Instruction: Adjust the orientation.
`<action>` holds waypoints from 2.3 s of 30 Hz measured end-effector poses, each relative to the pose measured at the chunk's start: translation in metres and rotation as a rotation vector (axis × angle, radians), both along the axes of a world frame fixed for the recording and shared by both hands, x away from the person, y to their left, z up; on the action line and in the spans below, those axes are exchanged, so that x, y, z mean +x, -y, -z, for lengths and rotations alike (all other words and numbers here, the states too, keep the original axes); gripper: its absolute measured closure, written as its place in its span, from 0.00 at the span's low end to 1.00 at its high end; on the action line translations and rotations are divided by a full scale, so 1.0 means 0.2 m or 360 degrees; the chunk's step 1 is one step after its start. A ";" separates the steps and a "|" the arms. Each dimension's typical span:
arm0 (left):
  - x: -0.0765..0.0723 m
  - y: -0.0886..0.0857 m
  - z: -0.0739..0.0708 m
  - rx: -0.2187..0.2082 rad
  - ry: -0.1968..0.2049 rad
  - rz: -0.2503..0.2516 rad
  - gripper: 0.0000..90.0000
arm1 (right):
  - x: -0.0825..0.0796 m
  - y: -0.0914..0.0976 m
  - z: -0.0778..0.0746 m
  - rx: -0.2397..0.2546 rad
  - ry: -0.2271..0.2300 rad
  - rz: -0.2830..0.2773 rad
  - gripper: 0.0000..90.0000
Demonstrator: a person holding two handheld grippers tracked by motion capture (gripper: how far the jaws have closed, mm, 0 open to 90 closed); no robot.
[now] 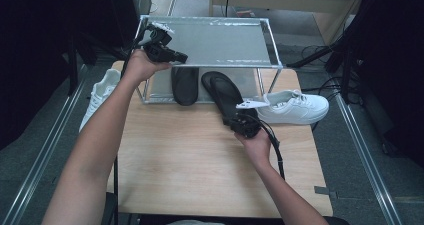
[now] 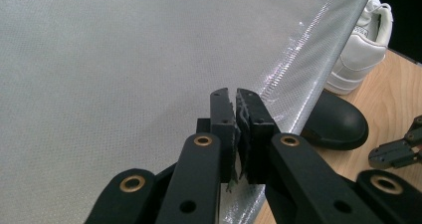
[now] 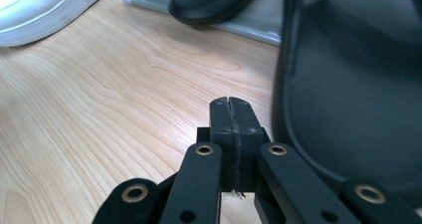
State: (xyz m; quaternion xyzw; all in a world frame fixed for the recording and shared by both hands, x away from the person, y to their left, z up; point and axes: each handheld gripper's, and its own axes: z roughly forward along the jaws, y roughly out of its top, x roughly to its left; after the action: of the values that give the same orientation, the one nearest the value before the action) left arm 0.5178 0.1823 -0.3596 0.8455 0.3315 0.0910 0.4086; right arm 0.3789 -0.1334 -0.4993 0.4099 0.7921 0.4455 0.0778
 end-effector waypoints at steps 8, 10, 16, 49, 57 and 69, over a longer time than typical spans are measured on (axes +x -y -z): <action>0.00 0.00 0.00 0.0006 0.0002 -0.0005 0.96 | -0.03 0.10 0.00 -0.0010 0.0005 0.0041 1.00; 0.00 0.00 0.00 0.0005 0.0000 -0.0004 0.96 | -0.04 0.13 0.00 -0.0013 0.0012 0.0045 1.00; 0.00 0.00 0.00 0.0007 0.0000 -0.0007 0.96 | -0.05 0.22 0.02 -0.0009 0.0005 0.0115 1.00; 0.00 0.00 0.00 0.0001 -0.0003 -0.0008 0.96 | 0.08 0.22 0.09 -0.0137 -0.0007 0.0247 1.00; 0.00 0.00 0.00 0.0002 -0.0002 -0.0008 0.96 | 0.14 0.17 0.10 -0.0101 -0.0014 0.0233 1.00; 0.00 0.00 0.00 0.0003 -0.0003 -0.0005 0.96 | 0.22 0.02 0.11 -0.0119 0.0007 0.0176 1.00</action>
State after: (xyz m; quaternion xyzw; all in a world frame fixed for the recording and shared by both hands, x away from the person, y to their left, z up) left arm 0.5185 0.1821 -0.3594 0.8454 0.3332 0.0911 0.4073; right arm 0.4223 -0.1376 -0.5206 0.4490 0.7841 0.4114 0.1193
